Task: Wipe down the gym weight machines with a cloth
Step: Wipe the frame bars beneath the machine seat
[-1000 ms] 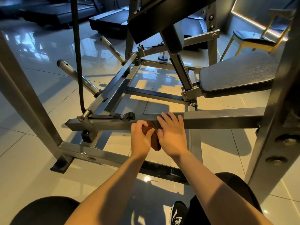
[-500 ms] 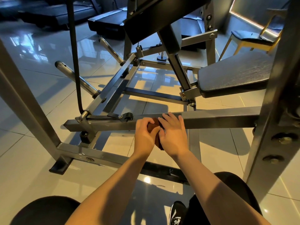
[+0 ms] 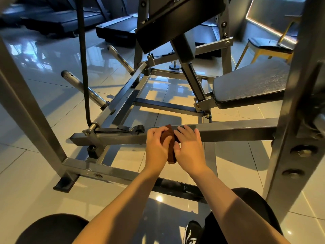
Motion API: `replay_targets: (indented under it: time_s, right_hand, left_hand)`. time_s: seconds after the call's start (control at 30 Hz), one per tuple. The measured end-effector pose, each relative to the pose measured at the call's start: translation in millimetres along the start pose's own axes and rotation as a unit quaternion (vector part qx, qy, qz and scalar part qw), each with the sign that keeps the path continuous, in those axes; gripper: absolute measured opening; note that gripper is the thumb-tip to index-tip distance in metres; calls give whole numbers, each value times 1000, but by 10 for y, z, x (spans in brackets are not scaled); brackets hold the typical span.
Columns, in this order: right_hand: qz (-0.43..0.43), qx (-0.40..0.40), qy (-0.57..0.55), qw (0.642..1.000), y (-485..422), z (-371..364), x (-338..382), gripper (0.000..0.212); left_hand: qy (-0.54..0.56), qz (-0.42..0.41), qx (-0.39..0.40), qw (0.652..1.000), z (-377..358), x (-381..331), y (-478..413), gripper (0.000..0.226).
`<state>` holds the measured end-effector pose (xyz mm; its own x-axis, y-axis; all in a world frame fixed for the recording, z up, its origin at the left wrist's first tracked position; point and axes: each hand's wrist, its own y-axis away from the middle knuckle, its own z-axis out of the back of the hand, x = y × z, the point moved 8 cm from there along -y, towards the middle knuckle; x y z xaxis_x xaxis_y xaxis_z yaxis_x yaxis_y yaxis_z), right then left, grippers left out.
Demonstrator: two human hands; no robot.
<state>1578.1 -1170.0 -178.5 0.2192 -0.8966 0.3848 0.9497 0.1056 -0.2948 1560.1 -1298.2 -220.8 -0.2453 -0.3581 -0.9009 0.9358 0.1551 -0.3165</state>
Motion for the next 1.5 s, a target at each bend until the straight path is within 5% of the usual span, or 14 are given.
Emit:
replay_targets:
  time_s: [0.33,0.5,0.63,0.87,1.23,1.5]
  right_hand:
    - [-3,8,-4,1000,3,-50,39,43]
    - [-48,-46,-36,997,13,218,-131,38]
    - [-69,-48,-21,996,22,272,-209,38]
    - [-5,33,-27,999,82,-79,5,46]
    - [-56,109,-250,961,351,-261,351,42]
    - [-74,90,-343,932,323,-268,889,42]
  left_hand:
    - [-66,78,-84,991,332,363,-1,35]
    - [-57,-32,46,997,-259,-241,82,39]
    - [-132,-84,64,986,-276,-265,52,40]
    - [-125,38,22,991,177,187,-26,39]
    - [27,138,-8,990,594,56,307,35]
    - [185,185,-35,965,1120,49,454,35]
